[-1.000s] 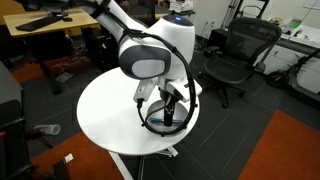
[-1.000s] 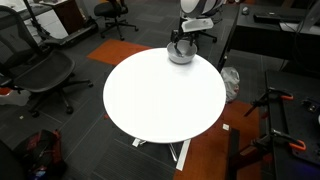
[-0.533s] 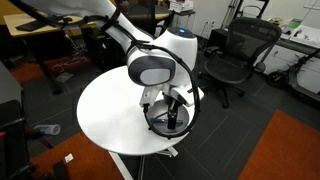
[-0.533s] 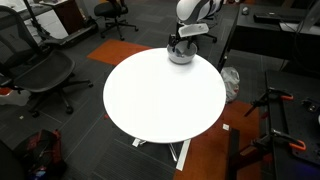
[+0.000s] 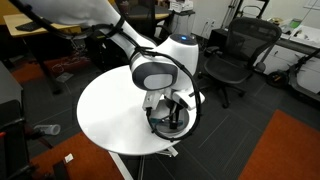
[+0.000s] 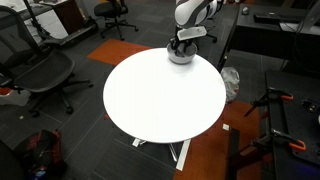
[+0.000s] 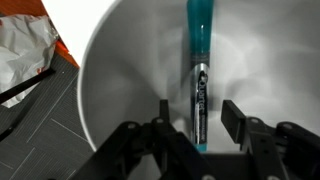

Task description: Take the blue marker out of the grey bowl

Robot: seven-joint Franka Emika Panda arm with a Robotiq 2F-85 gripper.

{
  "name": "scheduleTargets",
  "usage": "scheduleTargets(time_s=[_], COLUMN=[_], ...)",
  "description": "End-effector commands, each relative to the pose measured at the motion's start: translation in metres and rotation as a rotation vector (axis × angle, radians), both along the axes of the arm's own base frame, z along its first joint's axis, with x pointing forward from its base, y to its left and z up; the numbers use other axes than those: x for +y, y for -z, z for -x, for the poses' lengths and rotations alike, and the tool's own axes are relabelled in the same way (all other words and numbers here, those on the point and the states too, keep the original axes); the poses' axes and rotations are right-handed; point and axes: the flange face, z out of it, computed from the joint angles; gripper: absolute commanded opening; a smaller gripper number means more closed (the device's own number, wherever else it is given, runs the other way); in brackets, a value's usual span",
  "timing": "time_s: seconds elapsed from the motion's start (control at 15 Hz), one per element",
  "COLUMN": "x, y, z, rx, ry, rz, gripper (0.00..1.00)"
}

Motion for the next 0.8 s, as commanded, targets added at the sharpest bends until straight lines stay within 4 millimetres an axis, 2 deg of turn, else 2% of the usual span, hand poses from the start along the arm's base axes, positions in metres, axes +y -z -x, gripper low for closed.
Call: scheduleTargets(time_s=[0.0, 0.2, 0.27, 0.47, 0.73], x=[-0.004, -0.004, -0.004, -0.002, 0.005], y=[-0.002, -0.002, -0.003, -0.011, -0.053], z=[-0.006, -0.007, -0.007, -0.005, 0.001], rx=[0.014, 0.011, 0.010, 0.017, -0.029], ry=[0.014, 0.014, 0.014, 0.005, -0.015], rz=[0.000, 0.001, 0.001, 0.004, 0.019], gripper=[0.27, 0.04, 0.01, 0.05, 0.05])
